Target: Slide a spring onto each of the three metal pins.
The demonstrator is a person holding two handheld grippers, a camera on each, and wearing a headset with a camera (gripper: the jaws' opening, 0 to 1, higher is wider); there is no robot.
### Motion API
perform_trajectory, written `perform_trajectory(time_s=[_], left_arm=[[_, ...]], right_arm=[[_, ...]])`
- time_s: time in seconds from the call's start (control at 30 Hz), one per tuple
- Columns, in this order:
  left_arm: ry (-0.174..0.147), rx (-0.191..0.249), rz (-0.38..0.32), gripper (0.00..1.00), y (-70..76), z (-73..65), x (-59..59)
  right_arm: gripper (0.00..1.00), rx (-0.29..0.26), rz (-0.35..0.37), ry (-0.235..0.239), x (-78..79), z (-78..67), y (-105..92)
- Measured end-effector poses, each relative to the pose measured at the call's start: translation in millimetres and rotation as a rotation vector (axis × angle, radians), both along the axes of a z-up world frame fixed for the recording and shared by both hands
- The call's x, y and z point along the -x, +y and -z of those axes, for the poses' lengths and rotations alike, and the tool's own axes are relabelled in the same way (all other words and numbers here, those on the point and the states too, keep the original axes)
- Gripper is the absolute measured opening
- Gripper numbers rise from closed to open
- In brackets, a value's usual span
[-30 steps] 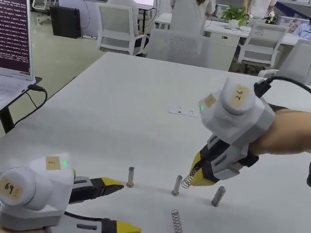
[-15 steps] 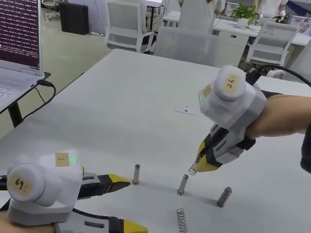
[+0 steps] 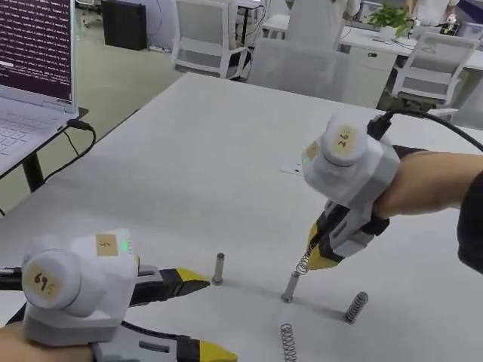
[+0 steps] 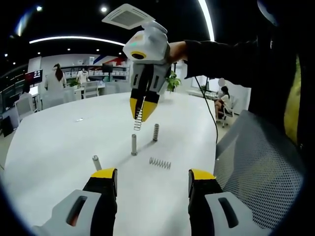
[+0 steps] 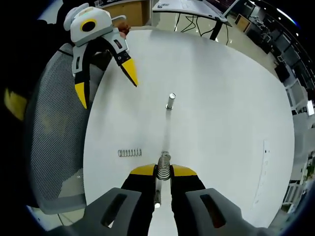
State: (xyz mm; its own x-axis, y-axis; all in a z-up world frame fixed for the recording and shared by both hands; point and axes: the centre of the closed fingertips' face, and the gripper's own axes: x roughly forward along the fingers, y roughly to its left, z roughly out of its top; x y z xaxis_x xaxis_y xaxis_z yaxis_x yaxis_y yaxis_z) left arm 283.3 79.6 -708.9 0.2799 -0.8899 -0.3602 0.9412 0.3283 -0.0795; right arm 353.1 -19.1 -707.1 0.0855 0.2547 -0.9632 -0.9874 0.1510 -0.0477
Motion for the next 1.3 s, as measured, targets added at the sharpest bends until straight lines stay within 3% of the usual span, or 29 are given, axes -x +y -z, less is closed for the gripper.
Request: perform_trajectory(time_s=[0.9, 1.3], left_arm=[[-0.001, 0.003, -0.016, 0.54, 2.2, -0.7, -3.6], [0.000, 0.003, -0.018, 0.53, 2.9, -0.3, -3.8]], right_arm=[[0.08, 0.018, -0.003, 0.028, -4.7, 14.2, 1.3], [0.08, 0.028, -0.001, 0.044, -5.5, 27.9, 2.4]])
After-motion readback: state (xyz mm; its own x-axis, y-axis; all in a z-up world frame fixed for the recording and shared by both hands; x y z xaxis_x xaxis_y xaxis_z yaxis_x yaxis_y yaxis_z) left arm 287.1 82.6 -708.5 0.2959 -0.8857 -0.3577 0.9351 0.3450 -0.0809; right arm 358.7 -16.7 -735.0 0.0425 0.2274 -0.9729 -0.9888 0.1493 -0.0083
